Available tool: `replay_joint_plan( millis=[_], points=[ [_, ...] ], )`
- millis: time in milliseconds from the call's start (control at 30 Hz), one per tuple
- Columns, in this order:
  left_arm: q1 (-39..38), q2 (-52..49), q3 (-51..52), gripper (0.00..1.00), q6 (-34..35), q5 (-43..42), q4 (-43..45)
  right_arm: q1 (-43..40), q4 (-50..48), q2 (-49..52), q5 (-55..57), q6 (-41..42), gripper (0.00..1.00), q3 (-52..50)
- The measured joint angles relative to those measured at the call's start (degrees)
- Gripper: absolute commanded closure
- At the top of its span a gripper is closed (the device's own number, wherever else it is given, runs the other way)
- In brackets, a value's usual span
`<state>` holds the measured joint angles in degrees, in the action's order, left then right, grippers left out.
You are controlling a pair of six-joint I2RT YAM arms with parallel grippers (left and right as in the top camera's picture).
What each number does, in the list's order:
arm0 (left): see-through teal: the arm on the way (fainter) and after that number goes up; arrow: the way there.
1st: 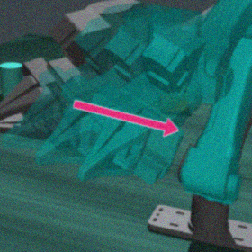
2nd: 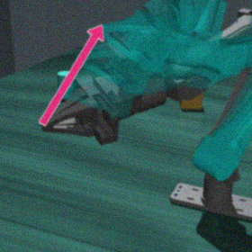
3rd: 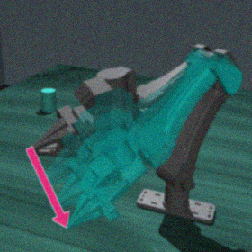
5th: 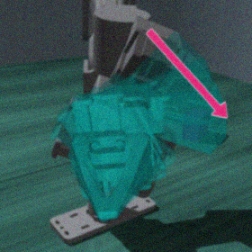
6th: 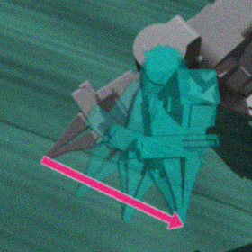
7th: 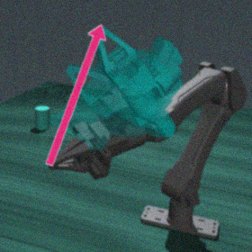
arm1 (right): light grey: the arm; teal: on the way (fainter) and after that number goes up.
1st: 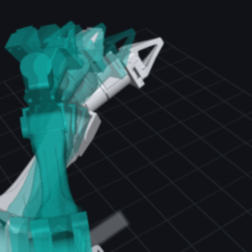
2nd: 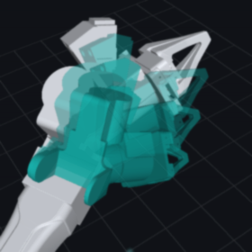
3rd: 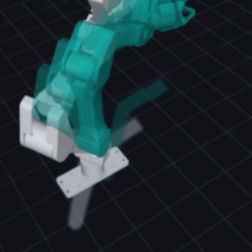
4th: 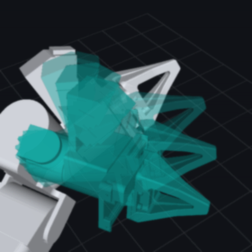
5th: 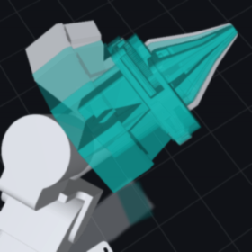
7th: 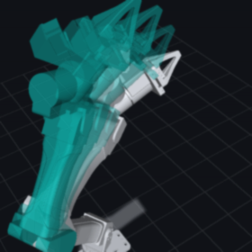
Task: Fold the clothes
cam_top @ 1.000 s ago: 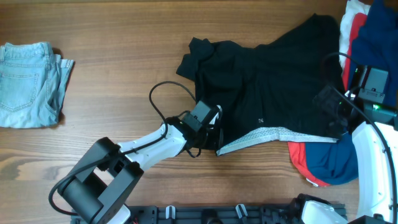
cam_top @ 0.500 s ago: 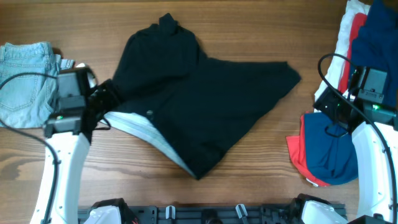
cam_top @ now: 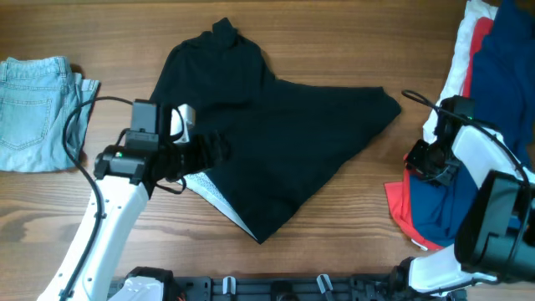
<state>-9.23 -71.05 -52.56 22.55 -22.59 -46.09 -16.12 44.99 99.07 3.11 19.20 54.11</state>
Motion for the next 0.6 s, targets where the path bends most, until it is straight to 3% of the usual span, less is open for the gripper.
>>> replay_joint_plan(
  millis=[233,333,433,600],
  points=[
    [-0.90,-0.02,0.00,0.00,0.02,0.02,0.00,-3.39,-7.91,2.36,0.85,1.18,0.55,1.38],
    [-0.90,-0.04,0.00,0.00,0.02,0.02,-0.04,-11.10,-13.84,3.45,2.75,1.55,0.50,2.10],
    [-0.90,-0.04,0.00,0.00,0.00,0.02,-0.02,-22.05,-17.25,4.63,4.61,1.60,0.37,2.97],
    [-0.90,-0.04,0.00,0.00,0.00,0.02,0.11,-32.00,-16.46,6.34,2.97,1.27,0.37,5.92]
  ],
)
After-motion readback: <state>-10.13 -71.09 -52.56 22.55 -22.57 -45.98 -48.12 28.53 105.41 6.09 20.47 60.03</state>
